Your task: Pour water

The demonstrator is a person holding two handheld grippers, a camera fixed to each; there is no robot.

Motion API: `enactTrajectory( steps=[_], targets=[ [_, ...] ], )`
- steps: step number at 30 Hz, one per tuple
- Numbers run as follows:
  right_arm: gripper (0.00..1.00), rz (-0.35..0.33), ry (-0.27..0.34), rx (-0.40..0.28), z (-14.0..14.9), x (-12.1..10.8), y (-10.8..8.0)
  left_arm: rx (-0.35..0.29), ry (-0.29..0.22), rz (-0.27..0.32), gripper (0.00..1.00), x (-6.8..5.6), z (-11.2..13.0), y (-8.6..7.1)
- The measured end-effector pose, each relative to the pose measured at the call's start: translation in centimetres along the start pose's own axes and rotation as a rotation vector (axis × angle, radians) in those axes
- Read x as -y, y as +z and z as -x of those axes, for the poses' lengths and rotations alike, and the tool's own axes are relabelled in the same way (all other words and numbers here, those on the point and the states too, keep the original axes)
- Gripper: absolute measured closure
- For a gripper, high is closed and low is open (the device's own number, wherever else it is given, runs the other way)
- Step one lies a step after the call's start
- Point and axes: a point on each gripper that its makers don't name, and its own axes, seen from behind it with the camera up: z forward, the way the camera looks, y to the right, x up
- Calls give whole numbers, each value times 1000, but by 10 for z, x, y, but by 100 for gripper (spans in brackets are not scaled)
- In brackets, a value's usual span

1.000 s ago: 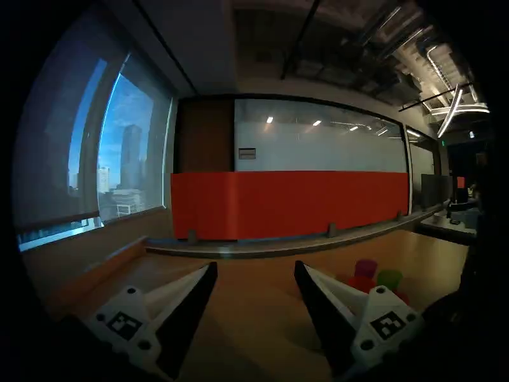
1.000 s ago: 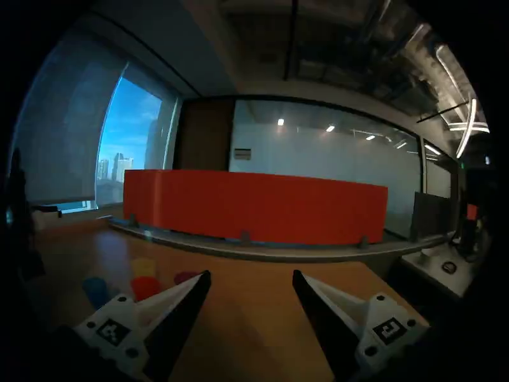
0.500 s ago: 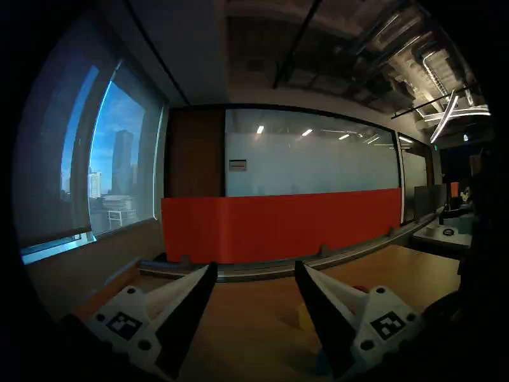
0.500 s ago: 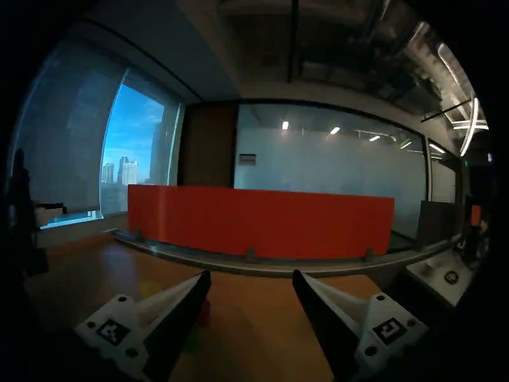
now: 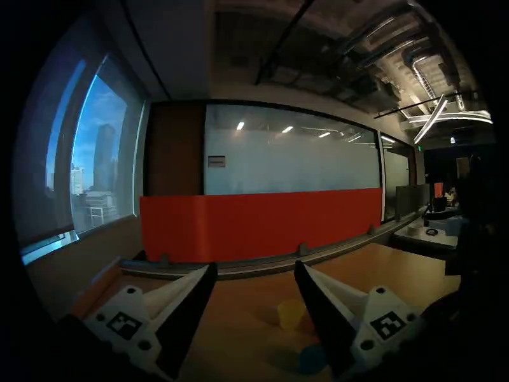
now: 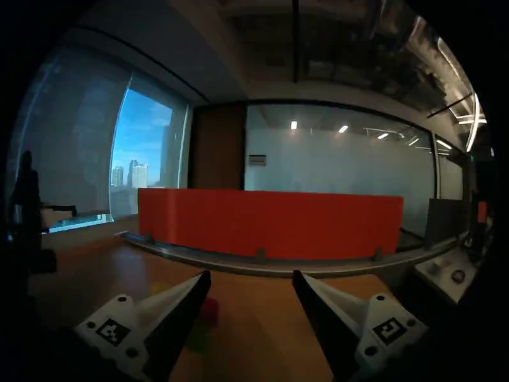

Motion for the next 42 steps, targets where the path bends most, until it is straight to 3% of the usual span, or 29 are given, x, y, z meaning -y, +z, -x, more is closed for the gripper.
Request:
enactTrajectory(
  steps=[9, 21, 24, 29, 42],
  targets=[
    [1, -124, -50, -5, -8, 29, -5, 11, 6, 79, 11, -15, 3, -3],
    [1, -388, -44, 22, -1, 85, -4, 33, 12, 281, 8, -52, 17, -13],
    [1, -413, -36, 29, 0, 90, -3, 39, 3, 314, 2, -56, 19, -13],
    [0, -439, -45, 69, 10, 96, -1, 59, -4, 345, 2, -61, 28, -13],
    [1, -496, -135, 199, 49, 108, 0, 135, 6, 423, 3, -72, 67, -15]
  ],
)
